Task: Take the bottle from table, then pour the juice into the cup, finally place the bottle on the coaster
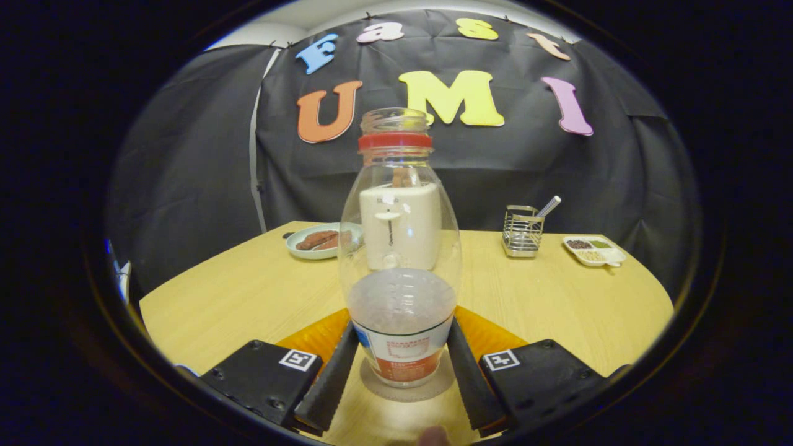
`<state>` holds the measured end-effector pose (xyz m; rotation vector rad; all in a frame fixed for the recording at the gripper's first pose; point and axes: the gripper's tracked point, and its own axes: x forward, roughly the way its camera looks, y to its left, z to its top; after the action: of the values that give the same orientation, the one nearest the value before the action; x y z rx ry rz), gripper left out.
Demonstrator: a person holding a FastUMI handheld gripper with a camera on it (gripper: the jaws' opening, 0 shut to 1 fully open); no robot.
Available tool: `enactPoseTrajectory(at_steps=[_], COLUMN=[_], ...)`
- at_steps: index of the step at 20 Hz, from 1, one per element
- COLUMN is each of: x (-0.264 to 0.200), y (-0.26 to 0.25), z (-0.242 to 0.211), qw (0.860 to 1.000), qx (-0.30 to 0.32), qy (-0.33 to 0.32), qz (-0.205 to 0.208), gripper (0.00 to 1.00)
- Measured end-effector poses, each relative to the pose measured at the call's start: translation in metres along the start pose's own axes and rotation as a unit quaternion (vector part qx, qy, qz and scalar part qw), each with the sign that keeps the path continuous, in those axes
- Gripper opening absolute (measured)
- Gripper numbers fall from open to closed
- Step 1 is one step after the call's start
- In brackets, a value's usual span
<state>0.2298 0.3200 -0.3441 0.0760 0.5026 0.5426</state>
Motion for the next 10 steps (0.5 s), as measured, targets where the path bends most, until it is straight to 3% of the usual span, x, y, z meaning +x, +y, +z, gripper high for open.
enactPoseTrajectory(at_steps=[10], x=[-0.030], y=[0.009], z=[0.044], qw=[0.999], qx=[-0.011], qy=[-0.048], qz=[-0.008], gripper=[0.98])
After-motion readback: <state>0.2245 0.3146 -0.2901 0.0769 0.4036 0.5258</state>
